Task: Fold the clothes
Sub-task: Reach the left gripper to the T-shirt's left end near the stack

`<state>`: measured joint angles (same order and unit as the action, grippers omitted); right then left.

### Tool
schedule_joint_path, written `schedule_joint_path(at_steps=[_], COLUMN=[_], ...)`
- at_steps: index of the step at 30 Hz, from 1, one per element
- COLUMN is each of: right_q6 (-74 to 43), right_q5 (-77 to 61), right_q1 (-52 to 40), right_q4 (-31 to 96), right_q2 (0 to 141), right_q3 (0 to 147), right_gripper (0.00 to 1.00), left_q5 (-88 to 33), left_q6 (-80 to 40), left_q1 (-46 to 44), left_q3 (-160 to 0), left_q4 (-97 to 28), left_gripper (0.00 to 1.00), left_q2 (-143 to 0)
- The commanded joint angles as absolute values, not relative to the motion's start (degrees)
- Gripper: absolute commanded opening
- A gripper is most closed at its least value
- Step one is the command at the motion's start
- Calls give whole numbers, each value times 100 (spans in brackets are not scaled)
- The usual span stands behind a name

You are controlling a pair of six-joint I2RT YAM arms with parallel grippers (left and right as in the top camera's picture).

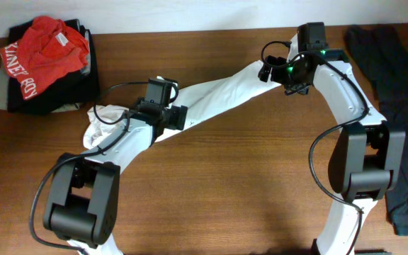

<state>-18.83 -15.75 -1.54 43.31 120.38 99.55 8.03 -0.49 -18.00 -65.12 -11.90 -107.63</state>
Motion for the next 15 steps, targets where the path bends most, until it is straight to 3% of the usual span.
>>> schedule_joint_path(at_steps=[1,4,6,15], right_q6=[-1826,-1826,-1826,-1828], right_q5=[-1581,-1581,-1579,-1323], right_q1=[-180,-180,-180,-180], right_q4=[4327,4324,4324,4335], right_q2=[12033,12033,12033,12033], right_q3=[10029,10029,10029,10029], right_gripper=[99,99,99,99], left_q5=[908,954,1140,1848], left_q6=[-84,-84,-71,158], left_q1=[-1800,-1800,-1800,-1745], left_q3=[-6595,-6595,-6595,-7454], left_q4=[-1144,-1116,-1116,-1367], left_gripper=[66,24,3,0], left_q2=[-10879,-10879,-10879,-10383])
